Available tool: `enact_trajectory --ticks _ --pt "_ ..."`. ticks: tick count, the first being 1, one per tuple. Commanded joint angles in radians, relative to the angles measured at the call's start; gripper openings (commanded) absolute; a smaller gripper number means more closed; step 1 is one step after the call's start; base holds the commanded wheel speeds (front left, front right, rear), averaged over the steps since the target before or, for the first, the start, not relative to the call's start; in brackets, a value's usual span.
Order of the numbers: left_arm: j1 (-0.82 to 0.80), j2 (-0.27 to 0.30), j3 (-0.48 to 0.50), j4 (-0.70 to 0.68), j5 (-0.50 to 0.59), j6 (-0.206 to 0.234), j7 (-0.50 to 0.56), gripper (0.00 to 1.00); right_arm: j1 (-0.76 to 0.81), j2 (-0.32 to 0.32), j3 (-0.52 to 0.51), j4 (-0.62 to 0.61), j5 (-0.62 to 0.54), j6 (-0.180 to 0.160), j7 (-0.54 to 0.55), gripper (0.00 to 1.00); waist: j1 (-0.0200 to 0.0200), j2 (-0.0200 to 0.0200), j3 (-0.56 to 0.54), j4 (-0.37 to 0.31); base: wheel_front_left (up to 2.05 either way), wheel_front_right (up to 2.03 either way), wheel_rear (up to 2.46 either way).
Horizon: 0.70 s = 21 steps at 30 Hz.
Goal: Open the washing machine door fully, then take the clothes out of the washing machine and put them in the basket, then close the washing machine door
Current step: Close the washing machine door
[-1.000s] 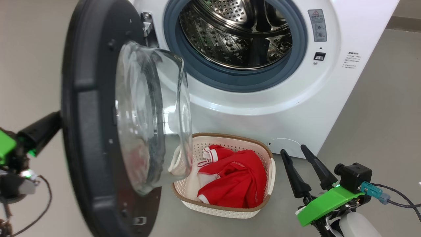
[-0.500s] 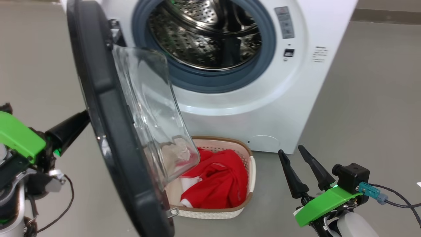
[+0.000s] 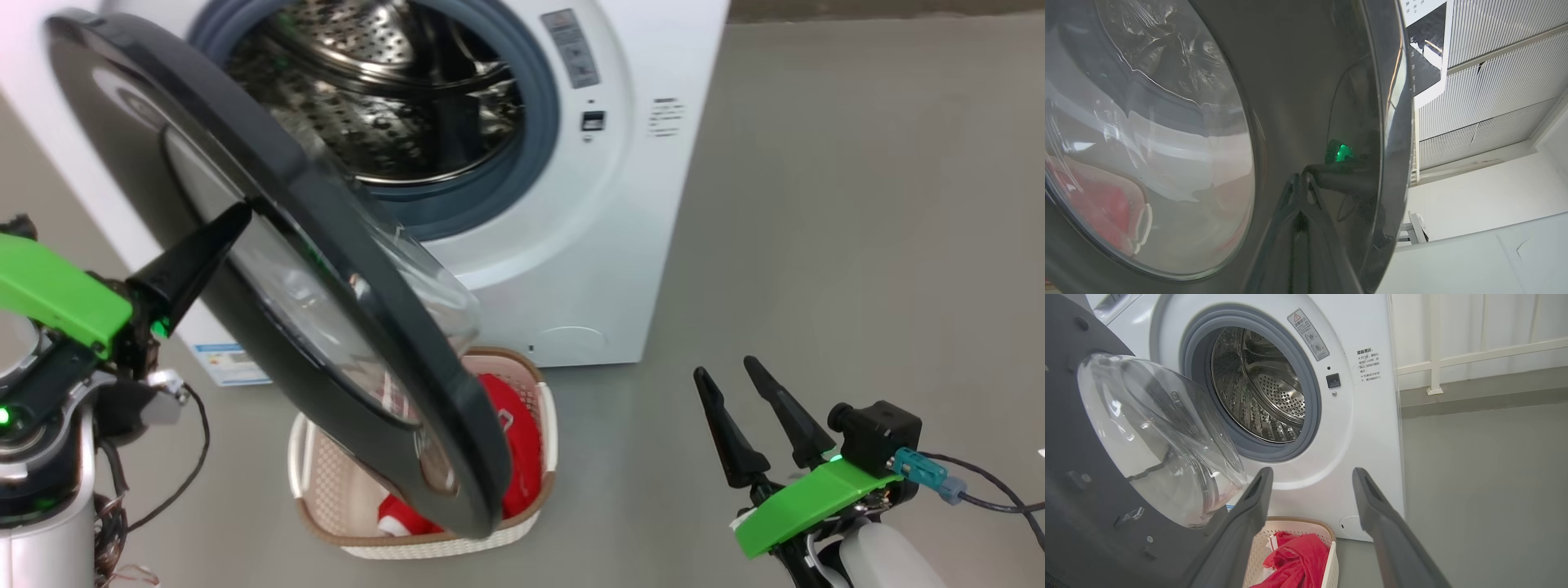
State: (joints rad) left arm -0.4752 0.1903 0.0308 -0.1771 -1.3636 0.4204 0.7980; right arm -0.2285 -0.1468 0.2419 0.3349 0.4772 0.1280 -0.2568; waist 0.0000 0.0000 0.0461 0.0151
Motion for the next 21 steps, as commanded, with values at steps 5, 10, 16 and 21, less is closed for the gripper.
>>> enact_trajectory --ticks 5,10,16,21 --pt "-0.079 0.012 0.025 0.001 0.018 -0.035 -0.025 0.0 -0.047 0.0 0.015 -0.026 -0.001 0.003 -0.005 1.0 0.0 0.0 0.021 -0.095 0.0 0.0 0.0" --pt "-0.102 0.006 0.031 0.021 0.031 -0.049 -0.052 0.0 -0.055 0.0 0.008 -0.03 -0.003 0.003 -0.005 1.0 0.0 0.0 0.039 -0.149 0.0 0.0 0.0" --pt "-0.122 0.005 0.038 0.045 0.048 -0.064 -0.081 0.0 -0.062 0.002 0.006 -0.035 -0.002 0.003 -0.005 1.0 0.0 0.0 0.059 -0.19 0.0 0.0 0.0" --pt "-0.143 0.004 0.044 0.069 0.072 -0.076 -0.119 0.0 -0.069 0.005 0.003 -0.037 -0.002 0.003 -0.005 1.0 0.0 0.0 0.076 -0.21 0.0 0.0 0.0"
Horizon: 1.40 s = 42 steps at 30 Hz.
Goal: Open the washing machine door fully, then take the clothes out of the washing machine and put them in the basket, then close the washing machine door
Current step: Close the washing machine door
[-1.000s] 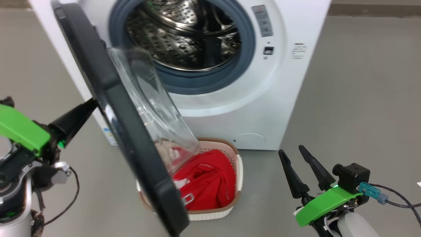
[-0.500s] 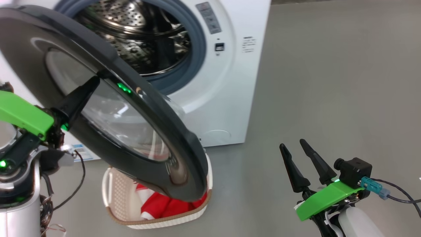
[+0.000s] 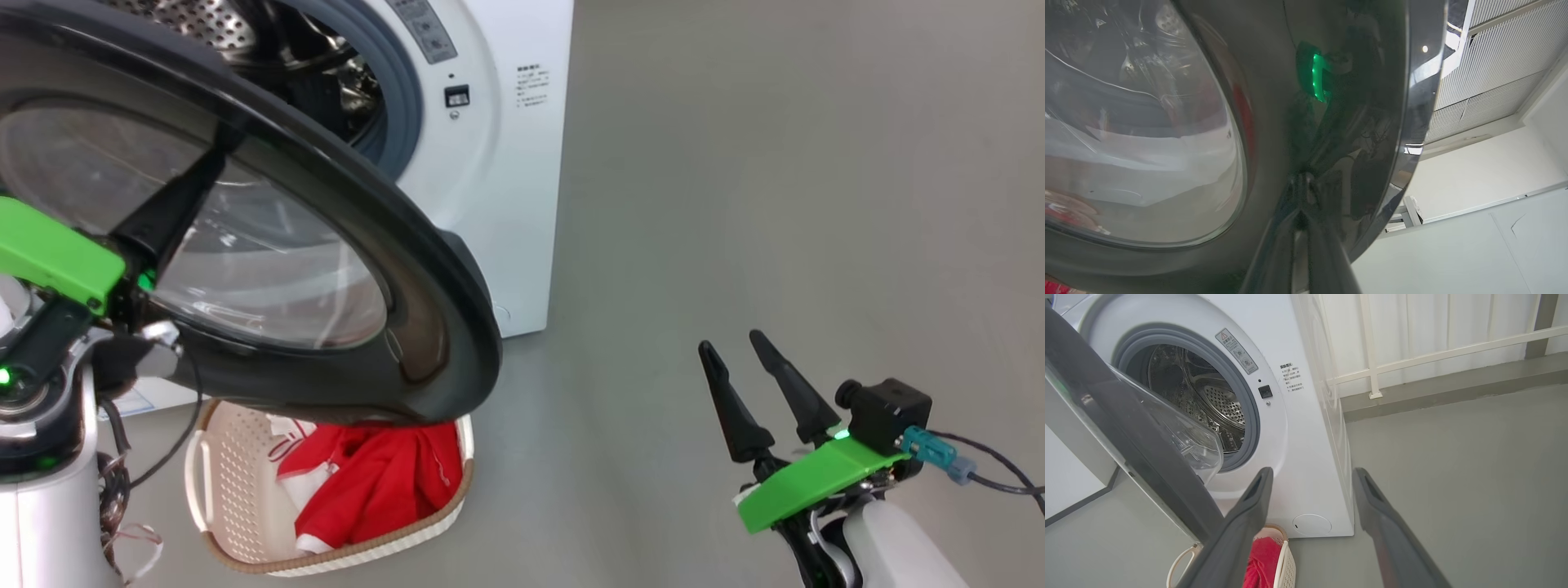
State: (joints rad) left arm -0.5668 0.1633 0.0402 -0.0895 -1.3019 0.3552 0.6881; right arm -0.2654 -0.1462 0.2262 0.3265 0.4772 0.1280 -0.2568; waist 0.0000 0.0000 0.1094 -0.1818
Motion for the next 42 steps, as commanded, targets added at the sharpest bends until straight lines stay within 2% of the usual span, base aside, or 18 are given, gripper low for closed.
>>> enact_trajectory --ticks 1,27,42 --pt "-0.057 0.03 0.037 -0.012 0.016 -0.012 -0.018 0.0 -0.034 0.006 0.019 -0.029 -0.002 0.003 -0.005 1.0 0.0 0.0 0.017 -0.016 0.0 0.0 0.0" --pt "-0.168 0.029 0.077 0.126 0.07 -0.078 -0.154 0.0 -0.054 0.016 0.01 -0.039 -0.005 0.003 -0.005 1.0 0.0 0.0 0.075 -0.112 0.0 0.0 0.0" --pt "-0.157 0.021 0.067 0.158 0.051 -0.108 -0.136 0.0 -0.048 0.014 0.01 -0.032 -0.012 0.003 -0.005 1.0 0.0 0.0 0.053 -0.076 0.0 0.0 0.0"
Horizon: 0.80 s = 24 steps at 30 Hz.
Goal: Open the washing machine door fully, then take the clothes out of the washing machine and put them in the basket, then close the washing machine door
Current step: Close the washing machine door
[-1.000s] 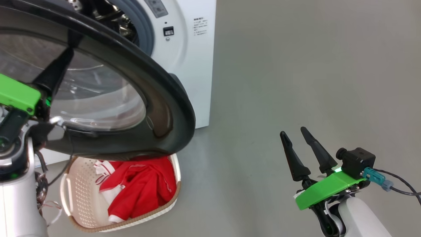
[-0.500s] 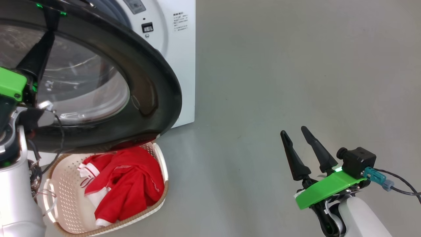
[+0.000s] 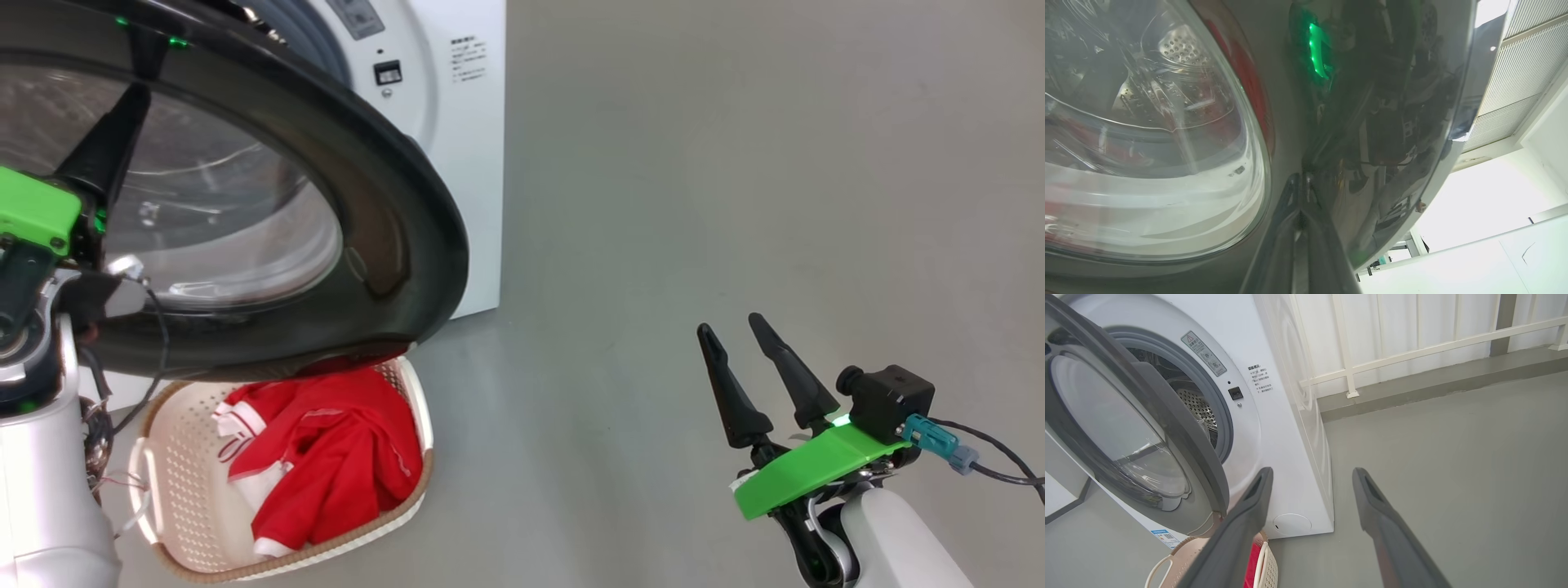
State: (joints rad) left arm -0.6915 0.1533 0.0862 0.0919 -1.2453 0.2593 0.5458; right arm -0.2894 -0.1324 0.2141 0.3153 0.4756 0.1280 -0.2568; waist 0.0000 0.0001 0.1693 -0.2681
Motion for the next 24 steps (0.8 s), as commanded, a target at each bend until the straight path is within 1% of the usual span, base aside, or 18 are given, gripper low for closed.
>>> enact_trajectory --ticks 1,10,11,12,13,14,15,16,17,18,24 --pt "-0.03 0.03 0.02 -0.024 -0.007 -0.013 0.008 0.0 -0.023 -0.001 0.023 -0.021 -0.01 0.003 -0.005 1.0 0.0 -0.0001 -0.009 0.015 0.0 0.0 0.0" --pt "0.018 0.029 0.006 -0.048 0.003 -0.021 0.011 0.0 -0.015 -0.012 0.035 -0.014 -0.007 0.003 -0.005 1.0 0.0 -0.0001 -0.038 0.059 0.0 0.0 0.0" --pt "0.023 0.029 0.005 -0.054 0.005 -0.024 0.011 0.16 -0.014 -0.013 0.036 -0.014 -0.007 0.003 -0.005 1.0 0.0 -0.0001 -0.041 0.065 0.0 0.0 0.0" --pt "0.023 0.029 0.005 -0.054 0.005 -0.024 0.011 0.16 -0.014 -0.013 0.036 -0.014 -0.007 0.003 -0.005 1.0 0.0 -0.0001 -0.041 0.065 0.0 0.0 0.0" --pt "0.029 0.033 0.002 -0.06 0.011 -0.029 0.009 0.29 -0.014 -0.014 0.037 -0.013 -0.007 0.003 -0.005 1.0 0.0 -0.0001 -0.043 0.069 0.0 0.0 0.0" --pt "0.037 0.039 -0.005 -0.068 0.02 -0.037 0.009 0.39 -0.013 -0.015 0.038 -0.013 -0.007 0.003 -0.005 1.0 0.0 -0.0001 -0.045 0.075 0.0 0.0 0.0" --pt "0.047 0.047 -0.011 -0.077 0.029 -0.046 0.009 0.47 -0.012 -0.016 0.039 -0.013 -0.007 0.003 -0.005 1.0 0.0 -0.0001 -0.046 0.079 0.0 0.0 0.0" --pt "0.058 0.05 -0.013 -0.085 0.034 -0.053 0.006 0.72 -0.011 -0.018 0.04 -0.012 -0.006 0.003 -0.005 1.0 0.0 -0.0001 -0.048 0.083 0.0 0.0 0.0" --pt "0.069 0.053 -0.015 -0.094 0.039 -0.057 0.004 0.93 -0.01 -0.019 0.039 -0.012 -0.006 0.003 -0.005 1.0 0.0 -0.0001 -0.049 0.088 0.0 0.0 0.0" --pt "0.082 0.061 -0.018 -0.106 0.049 -0.064 0.001 1.0 -0.009 -0.02 0.039 -0.012 -0.006 0.003 -0.005 1.0 0.0 -0.0001 -0.05 0.091 0.0 0.0 0.0" --pt "0.156 0.088 -0.022 -0.162 0.1 -0.106 -0.039 1.0 -0.004 -0.022 0.032 -0.012 -0.006 0.003 -0.005 1.0 0.0 -0.0001 -0.053 0.112 0.0 0.0 0.0"
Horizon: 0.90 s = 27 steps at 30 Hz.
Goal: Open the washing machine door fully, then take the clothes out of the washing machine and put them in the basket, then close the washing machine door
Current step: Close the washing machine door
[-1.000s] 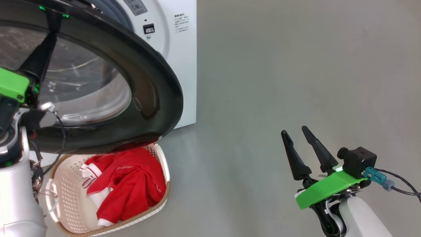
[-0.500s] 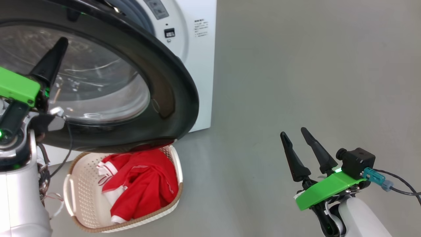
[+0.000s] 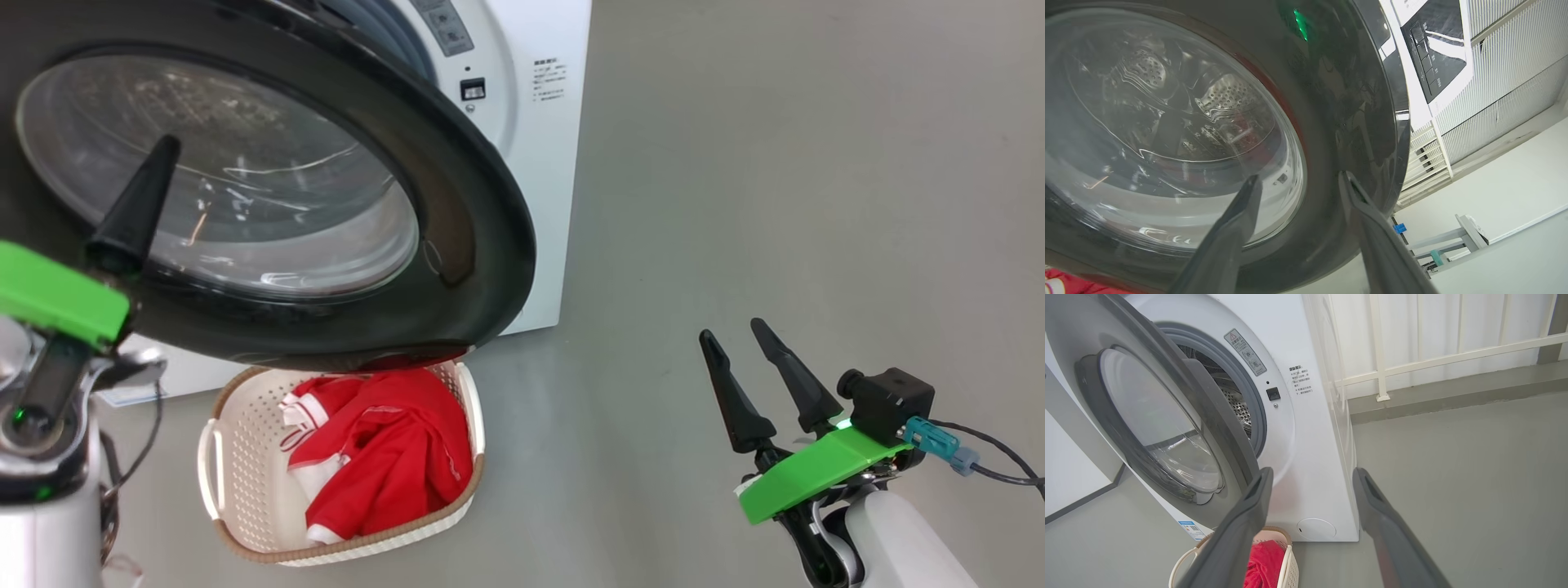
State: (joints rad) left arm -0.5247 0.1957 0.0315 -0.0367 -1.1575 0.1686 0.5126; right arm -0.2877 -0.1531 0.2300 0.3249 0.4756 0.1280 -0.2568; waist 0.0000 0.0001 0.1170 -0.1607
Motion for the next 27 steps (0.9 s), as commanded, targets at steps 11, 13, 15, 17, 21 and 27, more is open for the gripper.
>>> enact_trajectory --ticks 11,13,15,17,21,27 --pt "0.16 0.062 0.077 -0.103 0.125 -0.114 -0.194 1.0 0.003 -0.005 0.003 -0.03 -0.008 0.003 -0.005 1.0 0.0 -0.0001 -0.002 0.031 0.0 0.0 0.0" --pt "0.22 0.061 0.079 -0.112 0.178 -0.143 -0.262 1.0 0.005 -0.01 -0.001 -0.033 -0.009 0.003 -0.005 1.0 0.0 -0.0001 0.0 0.039 0.0 0.0 0.0" --pt "0.258 0.059 0.075 -0.113 0.215 -0.161 -0.306 1.0 0.005 -0.014 -0.005 -0.034 -0.009 0.003 -0.005 1.0 0.0 -0.0001 0.001 0.044 0.0 0.0 0.0" --pt "0.295 0.059 0.065 -0.111 0.256 -0.177 -0.347 1.0 0.005 -0.017 -0.006 -0.034 -0.01 0.003 -0.005 1.0 0.0 -0.0001 0.001 0.049 0.0 0.0 0.0" --pt "0.354 0.047 0.057 -0.097 0.329 -0.195 -0.439 1.0 0.005 -0.023 -0.008 -0.035 -0.012 0.003 -0.005 1.0 0.0 -0.0001 -0.002 0.058 0.0 0.0 0.0" --pt "0.422 0.02 0.042 -0.043 0.421 -0.207 -0.576 1.0 0.006 -0.025 -0.006 -0.036 -0.013 0.003 -0.005 1.0 0.0 -0.0001 -0.007 0.068 0.0 0.0 0.0"
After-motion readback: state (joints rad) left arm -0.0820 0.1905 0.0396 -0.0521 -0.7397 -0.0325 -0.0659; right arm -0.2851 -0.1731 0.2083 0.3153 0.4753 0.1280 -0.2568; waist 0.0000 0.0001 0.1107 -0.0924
